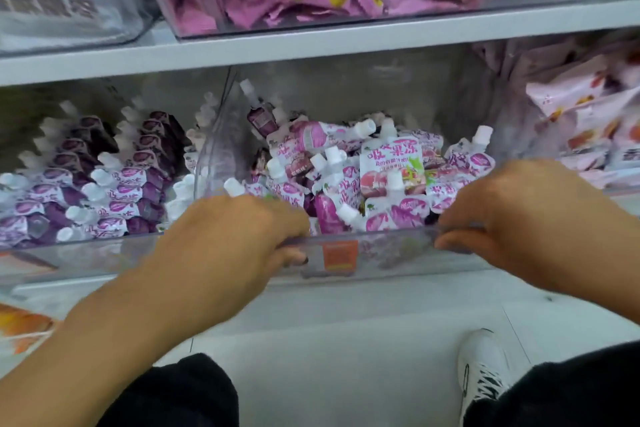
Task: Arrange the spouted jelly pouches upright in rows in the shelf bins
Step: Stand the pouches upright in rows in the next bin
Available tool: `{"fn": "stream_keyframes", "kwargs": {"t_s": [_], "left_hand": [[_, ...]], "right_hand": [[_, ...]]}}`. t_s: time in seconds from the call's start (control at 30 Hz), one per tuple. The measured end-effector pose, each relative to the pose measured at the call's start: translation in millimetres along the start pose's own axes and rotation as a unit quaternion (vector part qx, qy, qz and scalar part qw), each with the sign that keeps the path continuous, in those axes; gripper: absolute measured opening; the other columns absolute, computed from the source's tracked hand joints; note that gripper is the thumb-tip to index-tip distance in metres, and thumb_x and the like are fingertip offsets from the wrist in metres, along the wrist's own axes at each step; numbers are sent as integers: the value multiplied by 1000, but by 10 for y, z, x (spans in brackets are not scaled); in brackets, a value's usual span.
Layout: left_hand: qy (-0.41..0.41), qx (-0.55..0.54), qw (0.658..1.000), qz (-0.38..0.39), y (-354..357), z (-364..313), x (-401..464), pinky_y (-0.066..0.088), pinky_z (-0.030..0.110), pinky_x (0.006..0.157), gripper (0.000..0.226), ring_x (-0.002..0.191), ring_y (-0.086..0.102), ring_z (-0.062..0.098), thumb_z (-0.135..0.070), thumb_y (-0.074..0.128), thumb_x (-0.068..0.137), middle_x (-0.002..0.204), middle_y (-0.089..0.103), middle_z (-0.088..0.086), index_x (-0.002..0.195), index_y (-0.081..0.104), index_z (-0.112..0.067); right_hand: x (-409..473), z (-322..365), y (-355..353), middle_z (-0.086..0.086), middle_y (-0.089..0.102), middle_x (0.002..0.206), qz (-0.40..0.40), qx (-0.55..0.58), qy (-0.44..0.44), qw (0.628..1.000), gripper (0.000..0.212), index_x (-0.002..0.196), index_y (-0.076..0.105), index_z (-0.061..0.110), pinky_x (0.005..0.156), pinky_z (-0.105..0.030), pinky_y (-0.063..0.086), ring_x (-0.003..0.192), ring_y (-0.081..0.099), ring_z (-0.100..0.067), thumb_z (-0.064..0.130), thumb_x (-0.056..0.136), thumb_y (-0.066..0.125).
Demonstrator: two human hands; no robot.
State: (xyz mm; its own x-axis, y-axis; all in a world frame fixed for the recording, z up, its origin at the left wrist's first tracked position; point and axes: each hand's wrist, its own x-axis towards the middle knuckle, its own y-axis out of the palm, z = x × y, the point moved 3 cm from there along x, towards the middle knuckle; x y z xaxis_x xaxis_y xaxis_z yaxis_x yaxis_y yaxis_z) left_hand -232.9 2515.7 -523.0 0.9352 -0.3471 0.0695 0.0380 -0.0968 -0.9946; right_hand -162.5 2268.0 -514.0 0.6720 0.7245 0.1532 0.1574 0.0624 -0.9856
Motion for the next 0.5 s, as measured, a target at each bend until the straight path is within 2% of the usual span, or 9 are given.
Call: {"fn": "stream_keyframes", "kwargs": {"t_s": [0.1, 0.17, 0.23, 0.27, 0.33, 0.37, 0.4, 0.47, 0.5], "left_hand": [[26, -17, 999, 14, 129, -94, -179, 49, 37, 52, 21, 63, 59, 15, -52, 48, 87, 68, 48, -15, 79, 44, -33], [30, -44, 998, 30, 225, -130, -216, 50, 38, 54, 23, 66, 58, 14, -52, 40, 90, 72, 47, -15, 79, 40, -32], [22, -69, 997, 31, 251, -129, -195, 46, 35, 61, 24, 73, 55, 12, -49, 44, 95, 73, 40, -17, 79, 34, -34], [15, -80, 996, 39, 239, -112, -191, 43, 32, 64, 25, 75, 53, 8, -49, 46, 96, 74, 40, -18, 79, 35, -34], [13, -120, 992, 34, 106, -34, -152, 47, 30, 68, 28, 74, 53, 1, -57, 51, 91, 76, 52, -20, 81, 54, -31], [15, -124, 992, 9, -19, 30, -128, 51, 30, 67, 34, 73, 56, -1, -63, 52, 86, 77, 58, -21, 81, 63, -32], [16, -112, 993, -35, -171, 114, -113, 53, 28, 66, 39, 72, 59, -2, -68, 52, 83, 78, 63, -21, 80, 69, -33], [8, -60, 994, -95, -425, 338, -76, 54, 29, 62, 38, 68, 61, 1, -65, 57, 81, 76, 67, -17, 75, 73, -32], [2, -36, 995, -93, -520, 431, -54, 54, 31, 62, 33, 66, 63, 5, -60, 60, 81, 76, 69, -15, 73, 73, -31]], "right_hand": [[-171, 63, 85, 12, 61, 50, 15, 23, -14, 1000, 14, 58, 71, 35, 43, -28, 45, 43, 59, -19, 46, 63, 77], [-213, 75, 127, 12, 57, 49, 38, 26, -22, 999, 17, 54, 66, 32, 41, -28, 42, 42, 58, -19, 48, 61, 70], [-212, 43, 160, 15, 56, 50, 63, 41, -21, 997, 19, 56, 64, 32, 41, -28, 42, 43, 56, -14, 49, 64, 68], [-200, 14, 156, 18, 56, 52, 80, 61, -11, 995, 21, 60, 64, 35, 41, -26, 44, 45, 56, -6, 54, 67, 67], [-116, -23, 23, 27, 59, 57, 108, 111, 1, 988, 29, 71, 65, 43, 44, -19, 48, 51, 58, 7, 71, 72, 56], [-24, -16, -74, 32, 61, 62, 117, 146, -7, 982, 34, 75, 66, 47, 47, -12, 48, 56, 58, 14, 77, 72, 50], [114, 13, -190, 33, 64, 68, 110, 173, -20, 979, 36, 78, 67, 48, 52, -11, 49, 60, 59, 17, 78, 74, 48], [493, 159, -416, 27, 69, 86, 52, 198, -54, 977, 35, 89, 70, 47, 67, -23, 55, 73, 63, 9, 74, 80, 50], [679, 267, -438, 24, 68, 97, 34, 190, -69, 979, 34, 99, 69, 45, 77, -30, 55, 84, 63, 3, 69, 82, 51]]}}
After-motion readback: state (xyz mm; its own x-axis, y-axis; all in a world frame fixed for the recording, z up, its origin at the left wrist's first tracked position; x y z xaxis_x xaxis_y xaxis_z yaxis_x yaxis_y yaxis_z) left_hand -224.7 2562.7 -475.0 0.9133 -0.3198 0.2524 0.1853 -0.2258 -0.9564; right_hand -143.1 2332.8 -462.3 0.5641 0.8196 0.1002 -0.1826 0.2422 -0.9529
